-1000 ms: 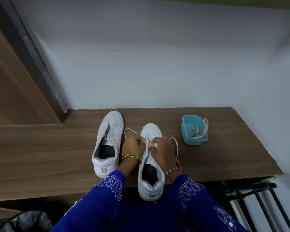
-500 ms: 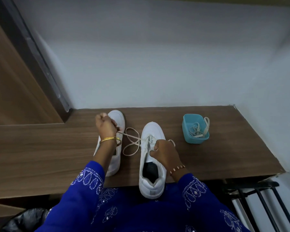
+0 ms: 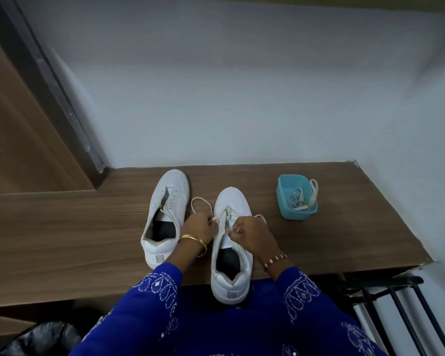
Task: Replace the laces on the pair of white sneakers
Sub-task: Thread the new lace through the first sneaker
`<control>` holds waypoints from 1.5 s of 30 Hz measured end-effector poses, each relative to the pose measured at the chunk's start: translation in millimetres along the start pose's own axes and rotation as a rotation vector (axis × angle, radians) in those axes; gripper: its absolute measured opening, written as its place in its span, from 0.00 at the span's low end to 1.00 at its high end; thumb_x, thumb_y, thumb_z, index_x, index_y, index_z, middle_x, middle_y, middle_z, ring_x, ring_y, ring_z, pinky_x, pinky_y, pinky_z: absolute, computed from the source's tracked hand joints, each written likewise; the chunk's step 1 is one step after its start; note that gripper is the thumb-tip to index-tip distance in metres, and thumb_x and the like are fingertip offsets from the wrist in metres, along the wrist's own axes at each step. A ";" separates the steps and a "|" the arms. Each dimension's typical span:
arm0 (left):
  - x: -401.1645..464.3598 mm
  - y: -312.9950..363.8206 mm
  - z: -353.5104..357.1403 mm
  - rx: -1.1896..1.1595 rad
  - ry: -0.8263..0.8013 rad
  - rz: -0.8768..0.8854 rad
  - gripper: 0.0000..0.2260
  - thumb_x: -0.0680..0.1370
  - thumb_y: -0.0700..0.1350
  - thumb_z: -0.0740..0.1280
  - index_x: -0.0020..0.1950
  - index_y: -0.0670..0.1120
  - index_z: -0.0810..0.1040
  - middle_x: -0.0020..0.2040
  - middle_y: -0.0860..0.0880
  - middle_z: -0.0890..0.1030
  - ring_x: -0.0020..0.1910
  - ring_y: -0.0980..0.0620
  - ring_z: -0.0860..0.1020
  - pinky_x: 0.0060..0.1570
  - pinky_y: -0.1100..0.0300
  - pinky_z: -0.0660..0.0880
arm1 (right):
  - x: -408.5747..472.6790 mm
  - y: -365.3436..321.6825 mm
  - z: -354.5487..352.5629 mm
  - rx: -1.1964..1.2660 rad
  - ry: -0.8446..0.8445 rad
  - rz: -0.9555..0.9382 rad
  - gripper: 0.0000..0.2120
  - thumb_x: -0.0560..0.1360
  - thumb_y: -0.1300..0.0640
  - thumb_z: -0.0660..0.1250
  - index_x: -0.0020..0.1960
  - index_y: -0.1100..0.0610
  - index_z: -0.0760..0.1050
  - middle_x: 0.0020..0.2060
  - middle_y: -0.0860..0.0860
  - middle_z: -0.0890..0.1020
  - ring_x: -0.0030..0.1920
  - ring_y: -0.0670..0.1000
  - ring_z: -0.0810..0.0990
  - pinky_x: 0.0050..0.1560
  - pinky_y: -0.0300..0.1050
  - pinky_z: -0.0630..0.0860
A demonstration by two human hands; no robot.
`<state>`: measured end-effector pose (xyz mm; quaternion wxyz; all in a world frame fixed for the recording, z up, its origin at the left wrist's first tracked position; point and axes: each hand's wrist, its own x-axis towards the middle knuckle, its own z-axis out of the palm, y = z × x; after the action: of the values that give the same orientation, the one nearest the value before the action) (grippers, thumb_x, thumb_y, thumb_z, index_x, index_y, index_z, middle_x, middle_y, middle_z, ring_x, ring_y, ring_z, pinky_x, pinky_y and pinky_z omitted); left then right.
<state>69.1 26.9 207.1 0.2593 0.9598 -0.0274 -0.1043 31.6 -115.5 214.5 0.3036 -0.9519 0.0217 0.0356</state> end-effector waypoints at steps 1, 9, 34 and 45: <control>1.1 -1.3 -1.7 -0.019 0.049 0.015 0.11 0.78 0.44 0.61 0.47 0.37 0.76 0.47 0.36 0.80 0.49 0.38 0.76 0.43 0.55 0.69 | 0.2 0.3 0.3 0.000 -0.001 0.000 0.08 0.72 0.56 0.68 0.45 0.60 0.80 0.40 0.53 0.82 0.42 0.49 0.78 0.44 0.17 0.59; 9.9 -10.3 -26.0 -1.167 0.058 0.044 0.15 0.80 0.36 0.55 0.33 0.41 0.69 0.31 0.47 0.83 0.37 0.48 0.81 0.42 0.55 0.77 | 7.1 0.6 -2.1 -0.023 -0.065 0.016 0.10 0.72 0.55 0.68 0.47 0.60 0.81 0.44 0.53 0.83 0.46 0.49 0.79 0.40 0.32 0.63; -0.3 4.9 -14.5 0.107 -0.020 0.124 0.11 0.78 0.43 0.61 0.51 0.36 0.77 0.49 0.36 0.79 0.49 0.38 0.77 0.45 0.55 0.70 | 14.6 11.6 3.1 -0.026 -0.070 0.011 0.14 0.71 0.58 0.67 0.34 0.70 0.76 0.29 0.63 0.77 0.32 0.57 0.76 0.31 0.37 0.66; 1.8 6.7 -77.6 -1.547 0.162 -0.038 0.16 0.79 0.36 0.53 0.31 0.42 0.64 0.20 0.47 0.72 0.20 0.49 0.73 0.27 0.56 0.78 | 15.5 10.0 7.2 -0.091 -0.027 -0.048 0.24 0.71 0.59 0.66 0.22 0.55 0.56 0.20 0.50 0.61 0.24 0.48 0.60 0.29 0.40 0.59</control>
<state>87.6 59.1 275.6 0.8546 0.5110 0.0887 -0.0276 46.0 -119.8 201.6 0.2611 -0.9644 -0.0067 0.0423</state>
